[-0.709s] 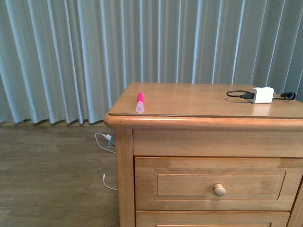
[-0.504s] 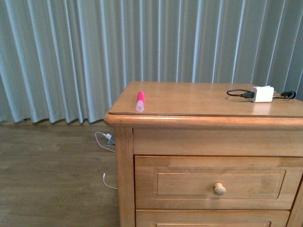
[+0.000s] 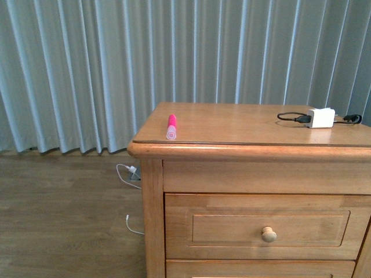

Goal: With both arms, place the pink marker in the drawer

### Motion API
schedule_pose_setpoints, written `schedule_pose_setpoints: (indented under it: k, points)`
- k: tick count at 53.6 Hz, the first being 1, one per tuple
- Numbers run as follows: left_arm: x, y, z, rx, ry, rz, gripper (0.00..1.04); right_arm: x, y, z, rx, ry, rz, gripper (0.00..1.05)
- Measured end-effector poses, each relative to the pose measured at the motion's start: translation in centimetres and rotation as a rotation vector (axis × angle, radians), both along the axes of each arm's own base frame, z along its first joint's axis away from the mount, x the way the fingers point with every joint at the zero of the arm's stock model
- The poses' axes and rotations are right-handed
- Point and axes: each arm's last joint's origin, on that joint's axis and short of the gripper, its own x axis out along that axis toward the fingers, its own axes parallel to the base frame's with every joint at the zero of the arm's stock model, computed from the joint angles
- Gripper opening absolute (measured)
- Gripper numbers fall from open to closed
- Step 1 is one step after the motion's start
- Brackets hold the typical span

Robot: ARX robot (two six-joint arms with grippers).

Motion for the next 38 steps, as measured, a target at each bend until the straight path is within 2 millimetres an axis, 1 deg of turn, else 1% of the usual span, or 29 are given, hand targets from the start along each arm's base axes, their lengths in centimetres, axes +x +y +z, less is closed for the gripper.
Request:
schedule_pose_setpoints:
  k: [38]
  points:
    - [0.0,0.0,0.0,0.0,0.0,0.0,0.99,0.0,0.0,0.0,0.0,0.0,0.0,0.96]
